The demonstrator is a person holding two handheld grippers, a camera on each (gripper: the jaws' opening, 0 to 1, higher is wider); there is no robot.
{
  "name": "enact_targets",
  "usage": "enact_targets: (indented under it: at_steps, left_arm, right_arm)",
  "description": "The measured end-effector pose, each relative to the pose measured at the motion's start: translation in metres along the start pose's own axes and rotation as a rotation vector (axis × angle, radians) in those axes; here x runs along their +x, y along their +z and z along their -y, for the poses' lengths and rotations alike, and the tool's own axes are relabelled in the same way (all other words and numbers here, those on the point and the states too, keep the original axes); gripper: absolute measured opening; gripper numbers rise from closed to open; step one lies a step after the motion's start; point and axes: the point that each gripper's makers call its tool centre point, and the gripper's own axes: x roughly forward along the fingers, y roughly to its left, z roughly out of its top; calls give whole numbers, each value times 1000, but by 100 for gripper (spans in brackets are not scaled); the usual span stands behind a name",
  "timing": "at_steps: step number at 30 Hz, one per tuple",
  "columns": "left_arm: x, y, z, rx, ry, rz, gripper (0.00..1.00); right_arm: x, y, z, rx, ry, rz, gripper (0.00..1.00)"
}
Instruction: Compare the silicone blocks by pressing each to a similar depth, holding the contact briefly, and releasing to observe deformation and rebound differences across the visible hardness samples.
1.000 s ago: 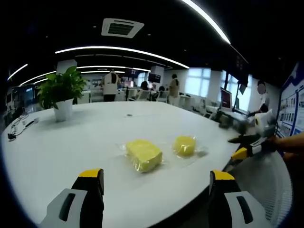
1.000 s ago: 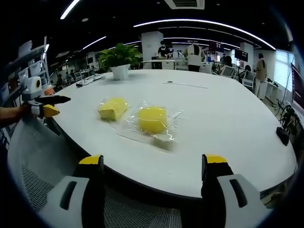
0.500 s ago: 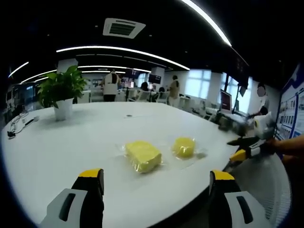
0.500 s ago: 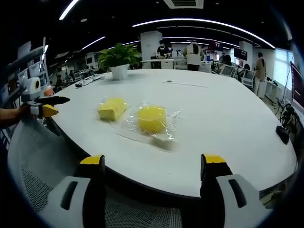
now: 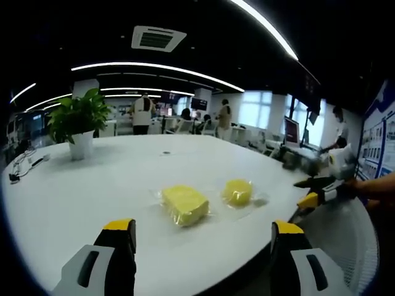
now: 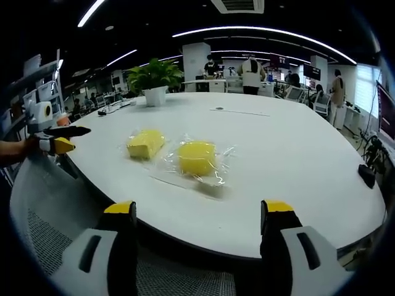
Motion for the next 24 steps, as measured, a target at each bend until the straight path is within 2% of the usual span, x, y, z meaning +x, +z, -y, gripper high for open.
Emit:
enact_targets:
  at_steps: [4,7,9,19,21,24]
  left_arm:
    - [0,2,0,-16,-2,9,89]
    - [-1,4,-1,-14,6,20,91]
    - [-3,9,-2,-19,-1,51,93]
    - [-3,4,-9,-66,-7,19,92]
    - [-3,2,-13,-67,-4,-3,89]
    - [-2,4,-16,-66,-11,-2,87]
  right_arm:
    - [-1,1,1,10,-8,11,76]
    - [0,-1,0,5,6,-4,78]
    - [1,0,-1,2,13,-4,78]
    - [0,0,1,6,1,0,80]
    - [0,0,1,8,-1,-1,80]
    - [0,0,1,5,-2,-2,80]
